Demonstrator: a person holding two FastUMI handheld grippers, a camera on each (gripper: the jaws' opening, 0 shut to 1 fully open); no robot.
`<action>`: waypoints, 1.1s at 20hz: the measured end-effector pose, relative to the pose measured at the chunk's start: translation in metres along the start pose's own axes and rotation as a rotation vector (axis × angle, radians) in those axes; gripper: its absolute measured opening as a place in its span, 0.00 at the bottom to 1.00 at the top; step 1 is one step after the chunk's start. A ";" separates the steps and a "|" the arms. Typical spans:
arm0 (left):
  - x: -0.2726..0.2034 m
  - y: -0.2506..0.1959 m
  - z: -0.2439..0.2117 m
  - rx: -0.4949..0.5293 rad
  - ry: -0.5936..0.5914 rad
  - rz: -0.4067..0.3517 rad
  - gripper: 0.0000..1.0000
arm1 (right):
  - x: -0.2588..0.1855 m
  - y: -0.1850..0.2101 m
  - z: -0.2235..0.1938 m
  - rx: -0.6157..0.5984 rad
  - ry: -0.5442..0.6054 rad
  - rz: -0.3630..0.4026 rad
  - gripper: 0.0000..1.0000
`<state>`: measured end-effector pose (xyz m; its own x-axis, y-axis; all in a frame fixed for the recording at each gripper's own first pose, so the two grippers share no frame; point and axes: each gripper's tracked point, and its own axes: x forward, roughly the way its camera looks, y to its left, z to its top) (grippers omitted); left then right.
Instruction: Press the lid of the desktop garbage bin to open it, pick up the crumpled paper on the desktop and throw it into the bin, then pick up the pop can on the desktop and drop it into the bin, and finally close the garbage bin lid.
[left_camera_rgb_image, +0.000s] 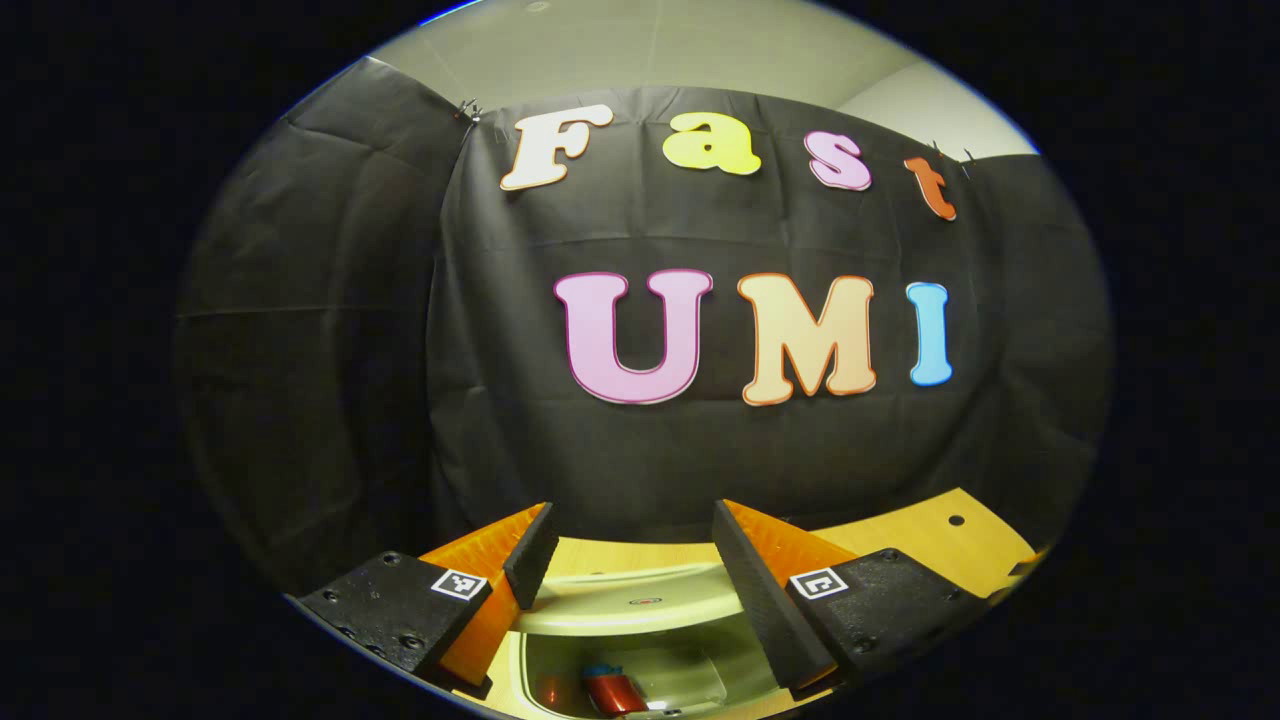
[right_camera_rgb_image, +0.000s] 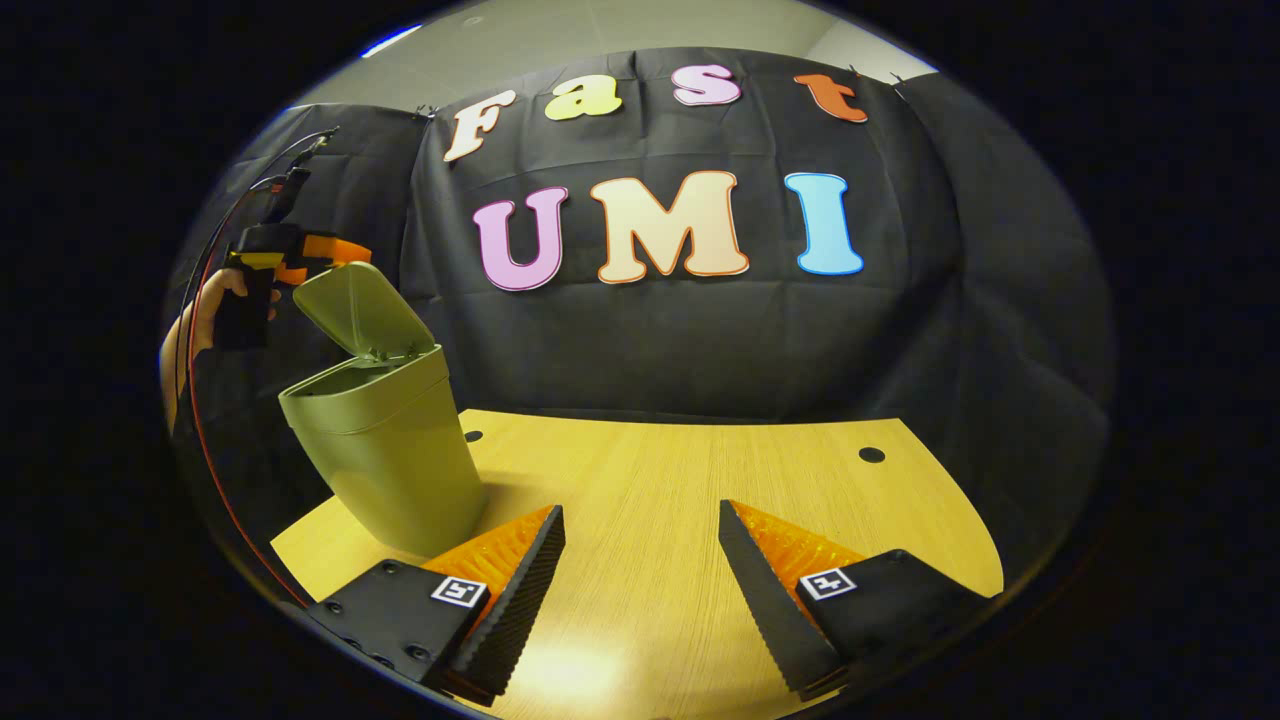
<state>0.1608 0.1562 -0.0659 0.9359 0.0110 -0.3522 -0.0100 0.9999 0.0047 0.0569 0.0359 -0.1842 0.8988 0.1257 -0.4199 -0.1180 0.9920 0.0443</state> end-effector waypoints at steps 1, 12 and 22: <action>-0.004 -0.004 -0.008 -0.007 0.001 -0.007 0.94 | 0.000 0.003 0.002 -0.012 -0.008 0.008 0.98; -0.039 -0.030 -0.079 -0.050 0.006 -0.017 0.92 | 0.004 0.016 -0.013 -0.075 0.054 0.048 0.98; -0.046 -0.033 -0.117 -0.041 0.080 -0.011 0.93 | 0.011 0.033 -0.017 -0.130 0.073 0.074 0.97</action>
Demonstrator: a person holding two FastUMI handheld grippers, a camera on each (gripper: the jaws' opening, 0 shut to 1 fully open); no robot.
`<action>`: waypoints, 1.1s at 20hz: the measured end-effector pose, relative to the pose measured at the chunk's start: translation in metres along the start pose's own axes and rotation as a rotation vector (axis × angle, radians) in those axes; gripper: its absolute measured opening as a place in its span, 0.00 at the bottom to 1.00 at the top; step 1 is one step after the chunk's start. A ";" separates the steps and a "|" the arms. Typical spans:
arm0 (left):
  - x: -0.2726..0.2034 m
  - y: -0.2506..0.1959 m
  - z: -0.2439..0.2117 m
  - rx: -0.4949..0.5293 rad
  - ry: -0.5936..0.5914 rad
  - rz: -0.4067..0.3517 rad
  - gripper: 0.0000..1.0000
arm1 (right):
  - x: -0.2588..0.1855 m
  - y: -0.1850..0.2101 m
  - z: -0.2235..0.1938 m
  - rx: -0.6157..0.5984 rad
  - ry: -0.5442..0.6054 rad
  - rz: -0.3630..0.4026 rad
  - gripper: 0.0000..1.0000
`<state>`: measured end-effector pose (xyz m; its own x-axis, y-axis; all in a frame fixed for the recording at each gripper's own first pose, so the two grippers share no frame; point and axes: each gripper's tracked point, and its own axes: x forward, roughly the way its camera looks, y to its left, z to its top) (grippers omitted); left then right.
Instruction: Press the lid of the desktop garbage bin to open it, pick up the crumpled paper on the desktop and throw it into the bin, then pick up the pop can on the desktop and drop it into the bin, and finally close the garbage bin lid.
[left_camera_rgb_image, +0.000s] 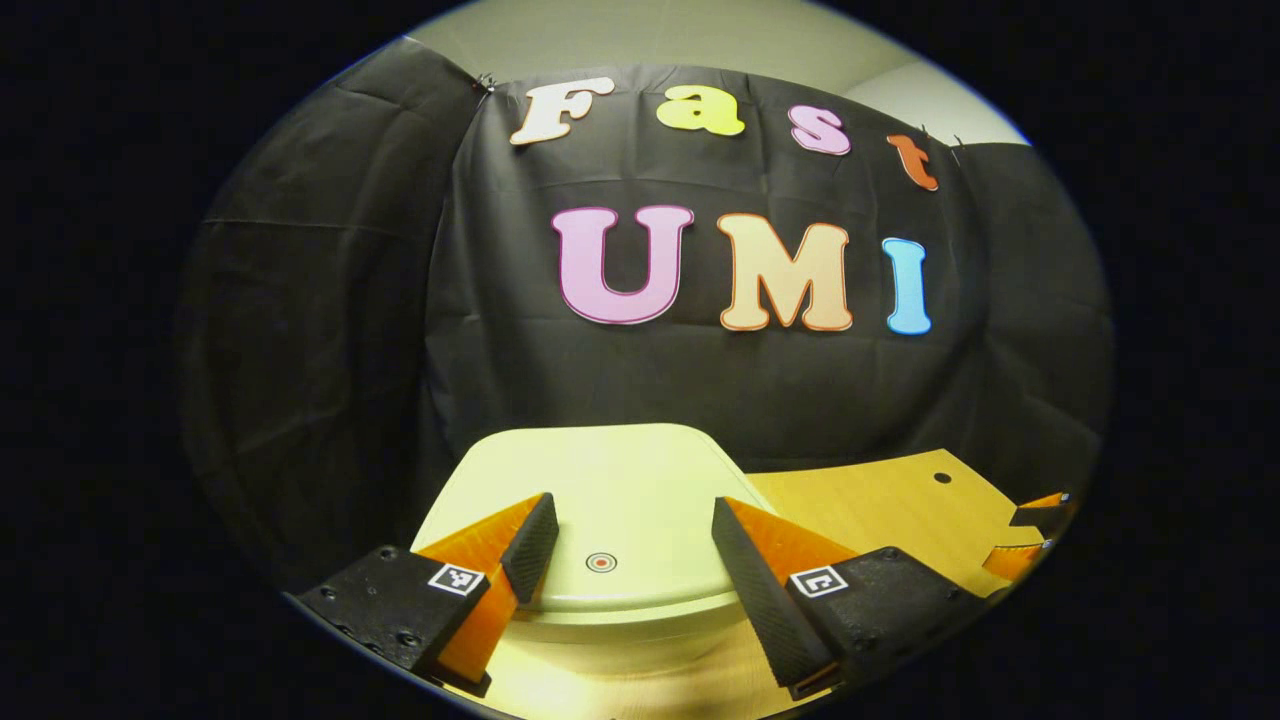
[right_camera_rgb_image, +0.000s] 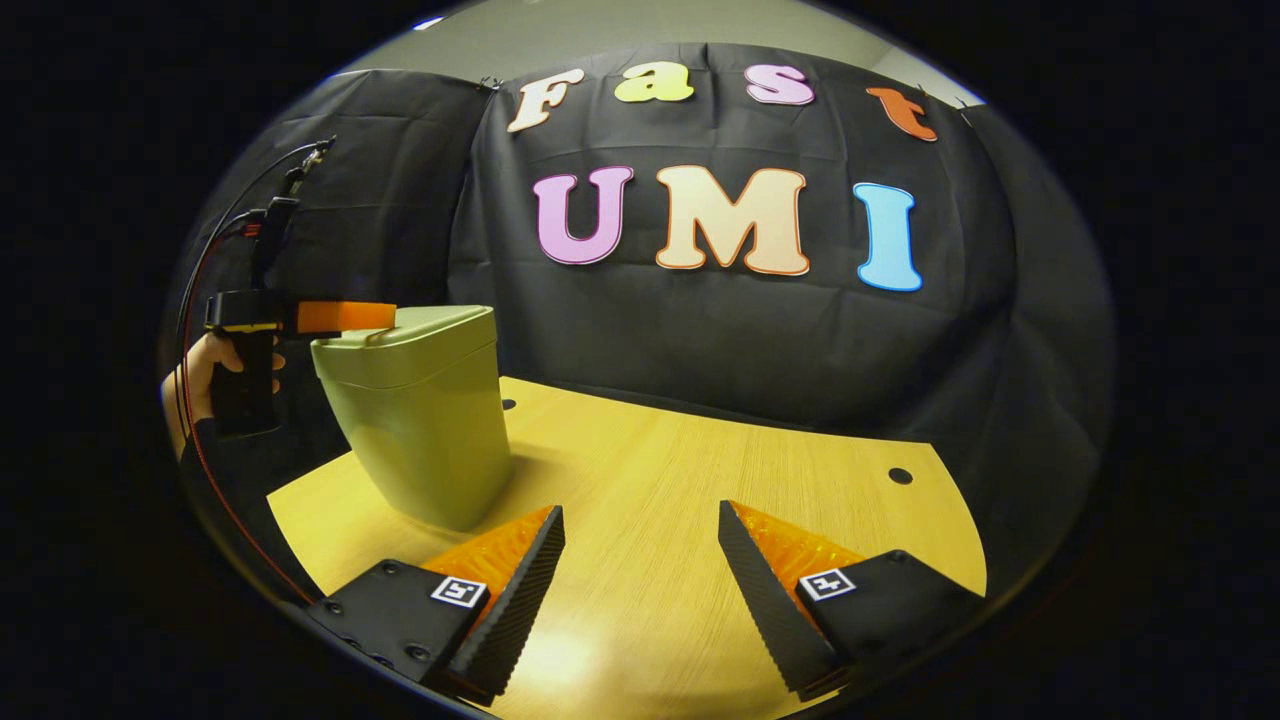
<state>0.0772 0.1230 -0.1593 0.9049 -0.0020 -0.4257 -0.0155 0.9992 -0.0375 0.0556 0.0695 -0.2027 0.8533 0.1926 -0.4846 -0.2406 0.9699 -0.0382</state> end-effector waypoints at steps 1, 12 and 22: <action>0.001 0.000 -0.001 0.011 0.010 0.002 0.96 | 0.003 0.000 -0.002 -0.003 0.008 0.000 0.97; -0.026 -0.077 0.060 0.020 -0.283 -0.073 0.94 | -0.027 -0.031 0.076 0.097 -0.199 -0.052 0.98; -0.055 -0.240 0.073 -0.026 -0.351 -0.348 0.94 | -0.103 -0.115 0.141 0.077 -0.426 -0.197 0.98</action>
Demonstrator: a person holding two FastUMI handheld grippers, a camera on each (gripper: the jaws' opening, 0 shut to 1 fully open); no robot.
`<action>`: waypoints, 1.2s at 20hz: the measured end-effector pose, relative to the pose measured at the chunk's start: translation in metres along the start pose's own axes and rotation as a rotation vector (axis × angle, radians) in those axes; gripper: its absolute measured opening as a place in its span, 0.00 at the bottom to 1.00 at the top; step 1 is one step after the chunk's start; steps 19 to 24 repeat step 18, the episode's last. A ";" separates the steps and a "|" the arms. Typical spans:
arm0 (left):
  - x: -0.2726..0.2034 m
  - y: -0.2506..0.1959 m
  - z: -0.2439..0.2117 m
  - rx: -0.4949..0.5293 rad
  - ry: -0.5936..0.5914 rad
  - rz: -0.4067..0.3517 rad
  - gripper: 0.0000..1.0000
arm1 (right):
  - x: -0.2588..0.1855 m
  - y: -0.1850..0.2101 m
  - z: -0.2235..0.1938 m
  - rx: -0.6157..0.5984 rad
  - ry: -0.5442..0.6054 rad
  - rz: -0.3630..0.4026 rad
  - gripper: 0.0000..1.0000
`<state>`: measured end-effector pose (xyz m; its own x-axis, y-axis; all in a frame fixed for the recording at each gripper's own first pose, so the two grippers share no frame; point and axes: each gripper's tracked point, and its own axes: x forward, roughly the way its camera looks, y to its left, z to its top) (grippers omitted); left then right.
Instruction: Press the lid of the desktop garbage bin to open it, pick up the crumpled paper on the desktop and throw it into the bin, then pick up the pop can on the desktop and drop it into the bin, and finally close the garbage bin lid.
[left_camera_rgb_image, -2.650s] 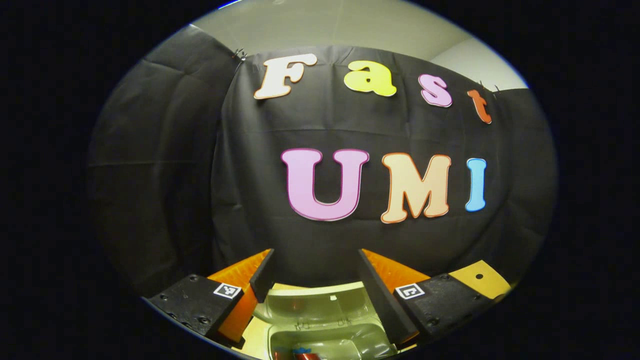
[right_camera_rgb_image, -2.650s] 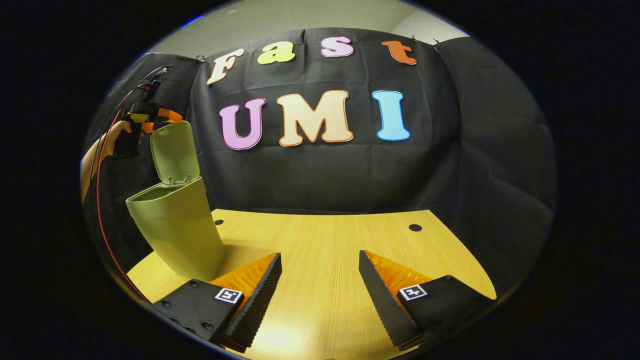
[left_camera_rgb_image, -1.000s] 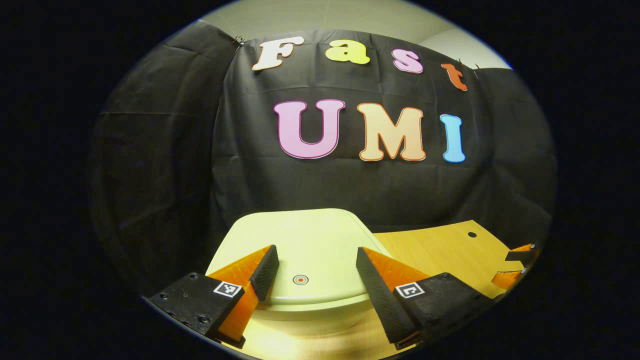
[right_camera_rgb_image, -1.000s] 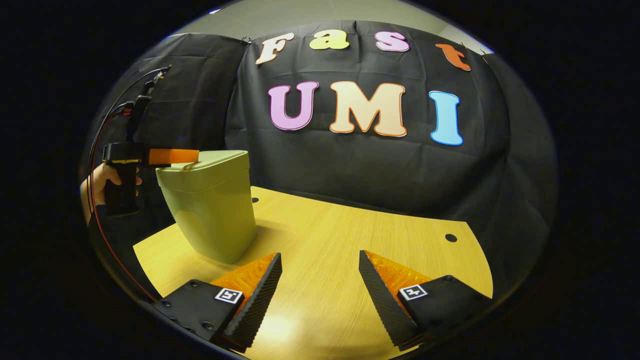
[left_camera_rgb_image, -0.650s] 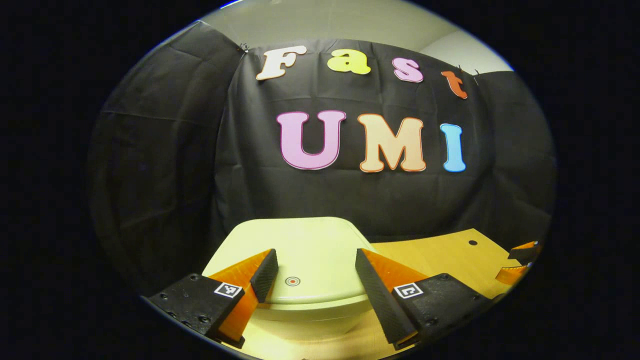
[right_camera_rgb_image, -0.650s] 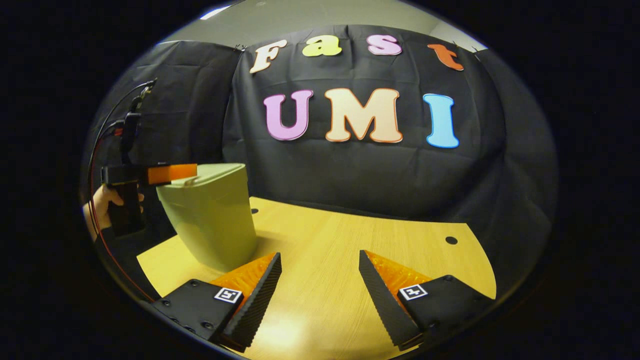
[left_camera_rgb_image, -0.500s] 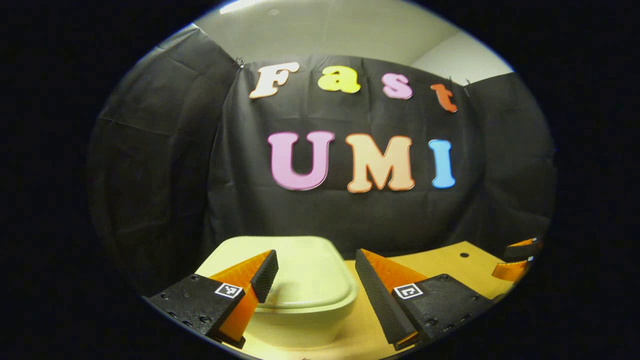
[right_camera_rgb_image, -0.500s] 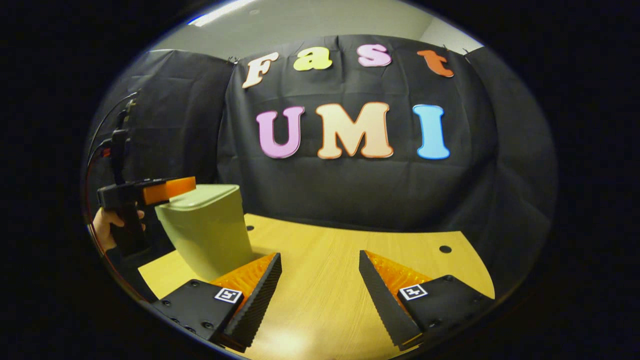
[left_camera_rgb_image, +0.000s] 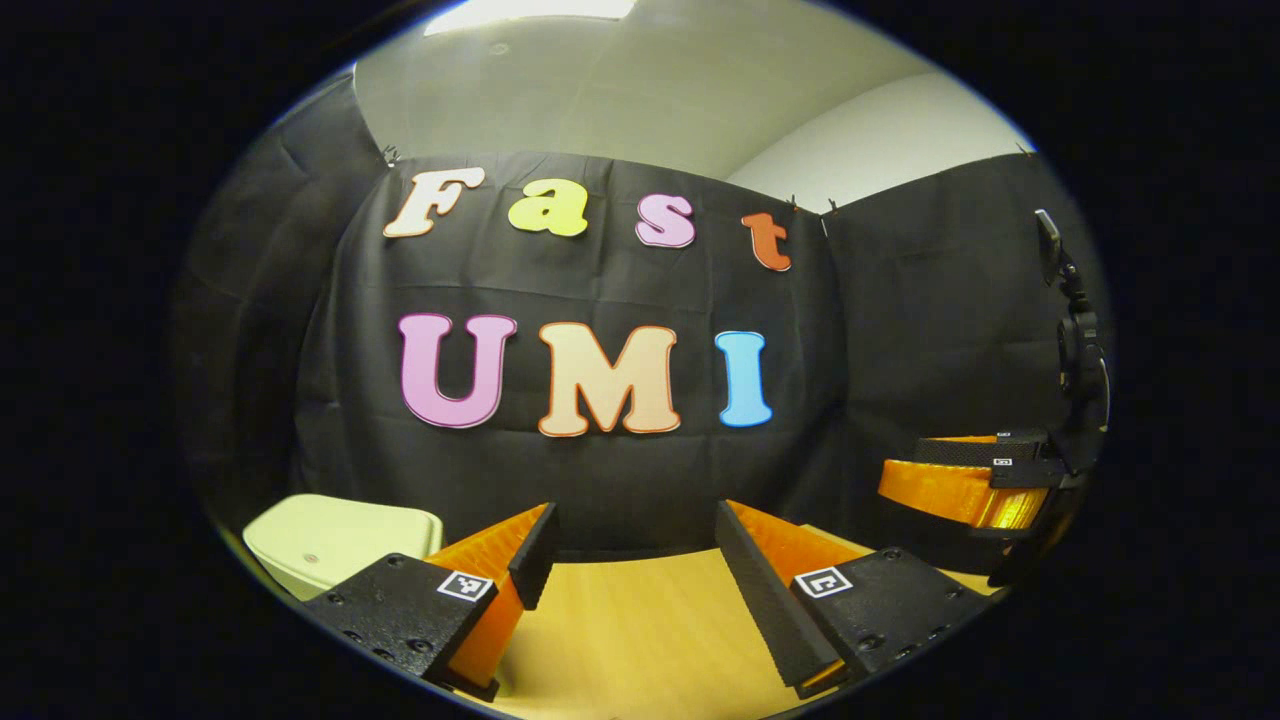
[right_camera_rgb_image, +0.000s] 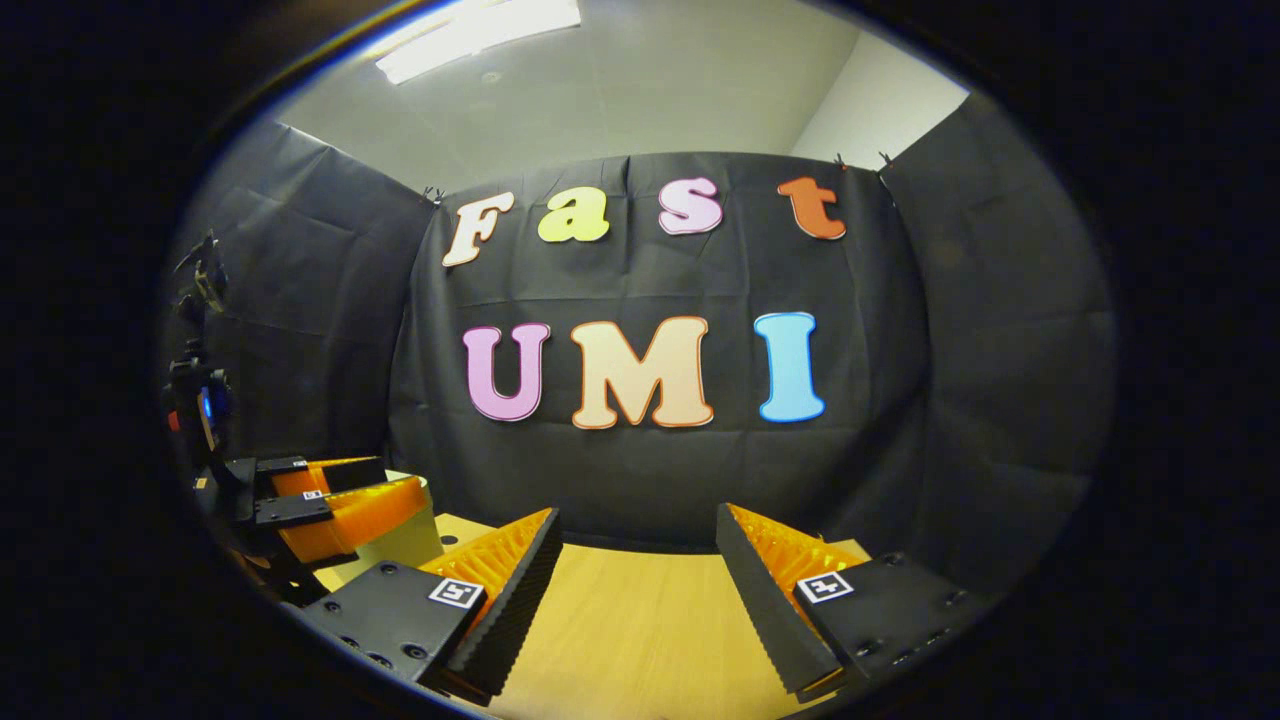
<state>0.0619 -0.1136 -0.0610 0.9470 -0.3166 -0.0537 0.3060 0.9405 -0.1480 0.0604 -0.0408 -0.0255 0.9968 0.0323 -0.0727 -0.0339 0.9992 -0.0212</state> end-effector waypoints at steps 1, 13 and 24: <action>0.003 -0.009 0.001 -0.012 -0.002 -0.014 0.93 | -0.004 -0.008 0.003 -0.015 -0.008 -0.011 0.97; 0.021 -0.039 0.018 0.019 -0.041 -0.012 0.94 | -0.023 -0.057 0.016 -0.021 -0.049 -0.050 0.98; 0.015 -0.042 0.013 0.047 -0.021 -0.019 0.94 | -0.023 -0.055 0.011 -0.027 -0.042 -0.038 0.98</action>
